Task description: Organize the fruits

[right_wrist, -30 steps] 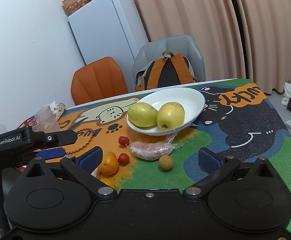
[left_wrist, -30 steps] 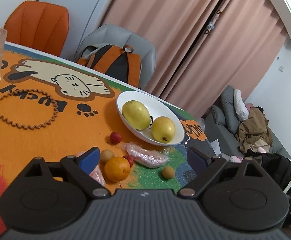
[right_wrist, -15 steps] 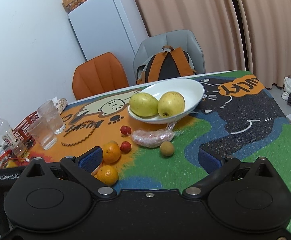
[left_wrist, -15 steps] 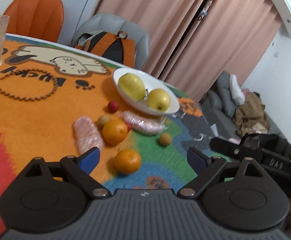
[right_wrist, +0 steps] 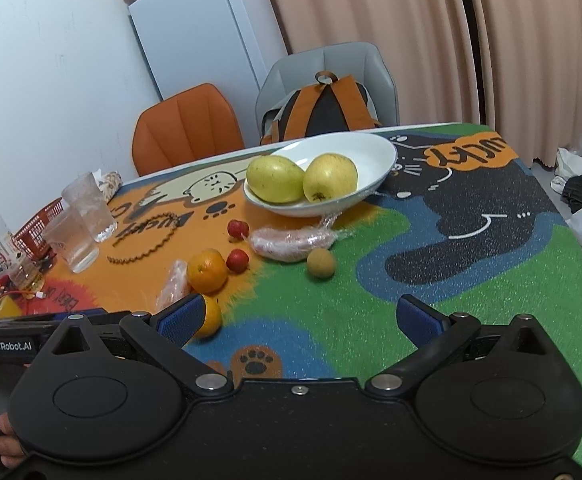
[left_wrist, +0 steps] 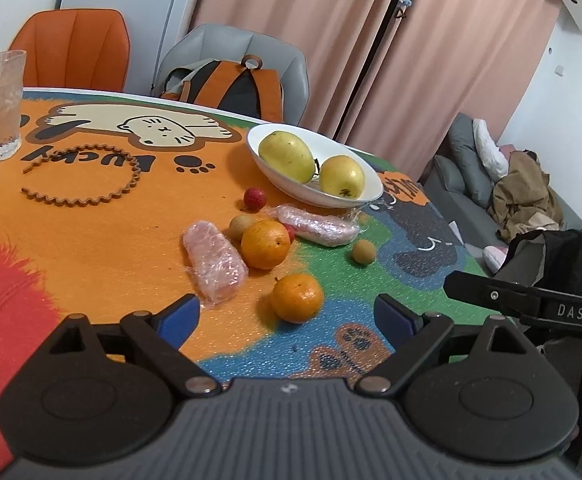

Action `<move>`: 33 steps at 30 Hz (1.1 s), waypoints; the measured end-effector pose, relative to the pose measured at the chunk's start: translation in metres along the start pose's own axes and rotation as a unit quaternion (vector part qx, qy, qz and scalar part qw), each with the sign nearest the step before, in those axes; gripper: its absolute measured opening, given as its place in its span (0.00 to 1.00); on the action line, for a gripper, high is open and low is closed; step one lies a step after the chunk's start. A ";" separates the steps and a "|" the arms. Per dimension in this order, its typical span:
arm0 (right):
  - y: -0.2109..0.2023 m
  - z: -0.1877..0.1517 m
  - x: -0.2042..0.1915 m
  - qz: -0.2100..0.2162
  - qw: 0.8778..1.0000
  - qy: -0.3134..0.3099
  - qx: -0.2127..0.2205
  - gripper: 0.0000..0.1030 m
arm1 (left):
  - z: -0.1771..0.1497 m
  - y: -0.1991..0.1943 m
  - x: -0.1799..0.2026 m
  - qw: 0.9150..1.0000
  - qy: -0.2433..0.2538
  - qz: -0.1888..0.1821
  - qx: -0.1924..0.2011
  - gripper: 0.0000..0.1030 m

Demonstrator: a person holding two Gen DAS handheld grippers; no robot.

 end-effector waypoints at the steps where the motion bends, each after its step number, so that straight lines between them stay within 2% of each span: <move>1: 0.001 -0.002 0.000 0.000 1.000 -0.001 -0.002 1.00 | -0.001 0.001 0.000 1.000 0.005 0.003 0.000 0.90; 10: 0.013 -0.009 -0.011 0.020 1.000 -0.009 -0.016 1.00 | 0.000 0.009 -0.010 1.000 0.013 0.015 0.001 0.86; 15: 0.025 -0.013 -0.025 0.039 0.999 -0.021 -0.026 0.98 | 0.001 0.013 -0.019 1.000 0.006 0.021 -0.002 0.73; 17: 0.030 -0.015 -0.032 0.045 0.998 -0.028 -0.032 0.92 | 0.001 0.015 -0.024 1.000 0.003 0.025 -0.004 0.70; 23: 0.045 -0.019 -0.047 0.062 0.996 -0.031 -0.048 0.82 | 0.003 0.021 -0.037 0.999 -0.007 0.035 -0.006 0.68; 33: 0.068 -0.026 -0.063 0.086 0.993 -0.033 -0.068 0.72 | 0.007 0.032 -0.044 0.999 -0.007 0.032 -0.011 0.66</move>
Point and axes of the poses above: each gripper's, at about its wrist camera, not at the fingertips, and y roughly the way its jaws point, x to its right, z to its top, the point moved 5 cm from there along y, roughly the way its jaws point, and after that the axes turned 10 degrees about x, right-handed, at the moved point
